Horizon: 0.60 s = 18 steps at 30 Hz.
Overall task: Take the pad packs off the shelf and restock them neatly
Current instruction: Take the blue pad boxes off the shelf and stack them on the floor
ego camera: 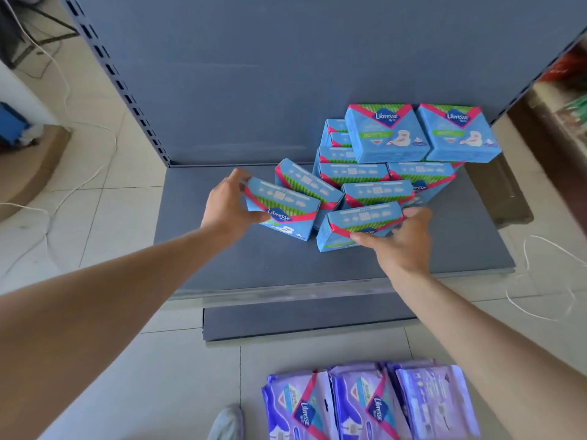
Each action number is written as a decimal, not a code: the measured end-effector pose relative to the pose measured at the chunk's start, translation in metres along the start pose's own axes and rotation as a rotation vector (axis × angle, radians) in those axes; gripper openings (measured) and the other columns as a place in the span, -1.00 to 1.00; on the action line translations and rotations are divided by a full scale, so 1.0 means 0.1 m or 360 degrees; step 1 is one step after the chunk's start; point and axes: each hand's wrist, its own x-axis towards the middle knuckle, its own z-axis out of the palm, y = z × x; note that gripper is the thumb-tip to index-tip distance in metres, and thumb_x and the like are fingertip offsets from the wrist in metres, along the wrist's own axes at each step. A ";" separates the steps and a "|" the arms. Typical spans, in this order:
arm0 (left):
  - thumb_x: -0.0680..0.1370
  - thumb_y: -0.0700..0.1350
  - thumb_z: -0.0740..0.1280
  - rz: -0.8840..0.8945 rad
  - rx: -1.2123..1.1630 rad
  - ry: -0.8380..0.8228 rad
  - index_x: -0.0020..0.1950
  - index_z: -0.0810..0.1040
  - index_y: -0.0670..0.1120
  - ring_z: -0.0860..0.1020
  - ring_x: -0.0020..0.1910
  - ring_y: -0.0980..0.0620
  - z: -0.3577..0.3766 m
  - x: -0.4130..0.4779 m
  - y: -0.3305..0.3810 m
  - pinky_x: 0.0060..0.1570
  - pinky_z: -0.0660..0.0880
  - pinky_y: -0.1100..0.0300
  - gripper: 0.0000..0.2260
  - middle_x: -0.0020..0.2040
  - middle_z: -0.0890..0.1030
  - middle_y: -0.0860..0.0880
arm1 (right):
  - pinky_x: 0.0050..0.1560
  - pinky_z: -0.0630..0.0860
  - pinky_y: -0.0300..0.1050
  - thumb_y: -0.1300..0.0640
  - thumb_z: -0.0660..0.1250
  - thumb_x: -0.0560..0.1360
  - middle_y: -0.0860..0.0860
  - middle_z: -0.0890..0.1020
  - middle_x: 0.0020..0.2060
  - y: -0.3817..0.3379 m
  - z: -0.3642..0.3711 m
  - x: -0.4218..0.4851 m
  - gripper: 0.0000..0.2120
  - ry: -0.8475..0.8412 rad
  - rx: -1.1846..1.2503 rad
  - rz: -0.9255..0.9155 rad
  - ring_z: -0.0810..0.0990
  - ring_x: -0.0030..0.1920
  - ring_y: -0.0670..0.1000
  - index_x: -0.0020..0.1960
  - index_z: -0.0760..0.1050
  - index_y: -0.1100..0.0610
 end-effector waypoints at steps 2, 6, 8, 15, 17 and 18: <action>0.27 -0.23 0.58 0.0023 -0.0043 -0.0036 0.07 0.48 -0.13 0.48 -0.05 -0.03 -0.02 0.00 -0.08 -0.12 0.32 0.23 -0.55 0.02 0.59 -0.08 | -0.14 0.43 -0.24 0.29 0.64 0.15 -0.09 0.52 -0.18 0.01 0.00 0.02 -0.37 -0.0015 0.0156 0.0120 0.53 -0.22 -0.12 0.02 0.30 0.15; 0.31 -0.26 0.57 -0.0052 -0.0206 -0.0233 -0.03 0.44 -0.08 0.57 -0.11 -0.04 -0.07 0.02 -0.19 -0.18 0.47 0.21 -0.62 -0.07 0.62 -0.04 | -0.35 0.45 -0.42 0.38 0.62 0.15 -0.08 0.59 -0.27 0.10 -0.06 0.02 -0.54 -0.0226 0.0254 0.0168 0.53 -0.32 -0.17 -0.07 0.48 0.15; 0.33 -0.27 0.55 -0.0048 -0.0263 -0.0290 -0.04 0.46 -0.09 0.59 -0.11 -0.02 -0.11 0.00 -0.22 -0.23 0.50 0.32 -0.66 -0.07 0.62 -0.05 | -0.42 0.42 -0.48 0.42 0.59 0.17 -0.05 0.60 -0.31 0.14 -0.11 -0.03 -0.59 -0.0304 0.0330 0.0190 0.54 -0.36 -0.14 -0.13 0.47 0.17; 0.36 0.09 0.48 -0.0269 -0.0708 -0.0419 0.03 0.55 -0.05 0.64 -0.01 -0.08 -0.20 -0.20 -0.24 -0.01 0.56 0.05 -0.66 0.02 0.66 -0.04 | -0.19 0.60 -0.18 -0.13 0.66 -0.10 0.01 0.72 -0.17 0.15 -0.17 -0.30 -0.28 -0.0782 0.0857 0.0436 0.69 -0.17 -0.03 -0.04 0.55 0.15; 0.47 -0.06 0.44 -0.0298 -0.0934 -0.0544 0.07 0.52 -0.12 0.66 -0.08 -0.05 -0.20 -0.32 -0.11 -0.15 0.62 0.18 -0.75 0.01 0.64 -0.10 | -0.27 0.59 -0.18 -0.15 0.62 -0.03 0.00 0.72 -0.18 0.11 -0.08 -0.40 -0.35 -0.0831 0.0927 0.0475 0.68 -0.21 -0.03 -0.06 0.53 0.13; 0.52 -0.09 0.38 -0.0313 -0.0982 -0.0604 0.06 0.51 -0.12 0.66 -0.13 0.00 -0.17 -0.38 -0.05 -0.24 0.61 0.25 -0.83 -0.01 0.63 -0.07 | -0.29 0.58 -0.17 -0.11 0.57 0.04 0.01 0.72 -0.19 0.08 -0.04 -0.44 -0.43 -0.0841 0.0999 0.0521 0.67 -0.24 -0.02 -0.06 0.53 0.12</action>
